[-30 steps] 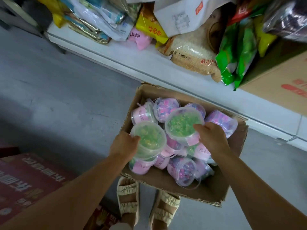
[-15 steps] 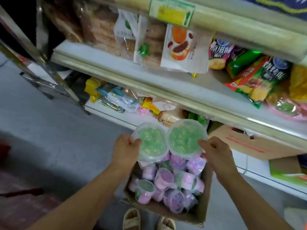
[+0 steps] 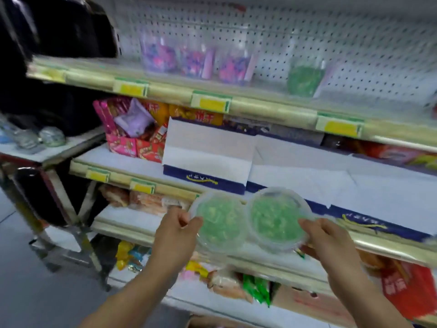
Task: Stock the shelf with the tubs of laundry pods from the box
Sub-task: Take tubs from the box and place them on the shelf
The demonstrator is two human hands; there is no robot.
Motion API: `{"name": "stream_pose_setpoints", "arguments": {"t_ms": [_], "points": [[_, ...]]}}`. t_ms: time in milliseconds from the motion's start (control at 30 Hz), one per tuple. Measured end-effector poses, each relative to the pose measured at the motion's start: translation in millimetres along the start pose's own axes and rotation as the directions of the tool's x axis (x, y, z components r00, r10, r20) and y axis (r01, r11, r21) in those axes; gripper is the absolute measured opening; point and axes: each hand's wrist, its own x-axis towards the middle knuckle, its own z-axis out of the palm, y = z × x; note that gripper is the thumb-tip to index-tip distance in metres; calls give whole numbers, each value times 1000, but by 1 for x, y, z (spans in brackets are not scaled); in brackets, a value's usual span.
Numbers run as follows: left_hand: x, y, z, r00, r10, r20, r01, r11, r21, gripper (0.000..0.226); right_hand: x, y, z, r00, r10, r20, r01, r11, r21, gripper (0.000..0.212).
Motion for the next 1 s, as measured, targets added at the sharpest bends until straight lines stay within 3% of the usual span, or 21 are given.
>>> {"name": "stream_pose_setpoints", "arguments": {"t_ms": [200,367,467,733,1000], "points": [[6,99,8,994,78,74,-70,992,-100,22,12,-83,-57,995,-41,-87,54,985,162,37],[15,169,33,985,99,142,-55,958,-282,15,28,-141,-99,988,-98,-120,126,958,256,17],[21,207,53,977,129,171,-64,939,-339,13,53,-166,-122,984,-96,-148,133,954,269,16],[60,275,99,984,143,103,-92,916,-391,18,158,-207,-166,992,-34,-119,77,924,376,20],[95,294,122,993,117,34,-99,937,-336,17,235,-207,-152,987,94,-131,-26,896,444,29]]}}
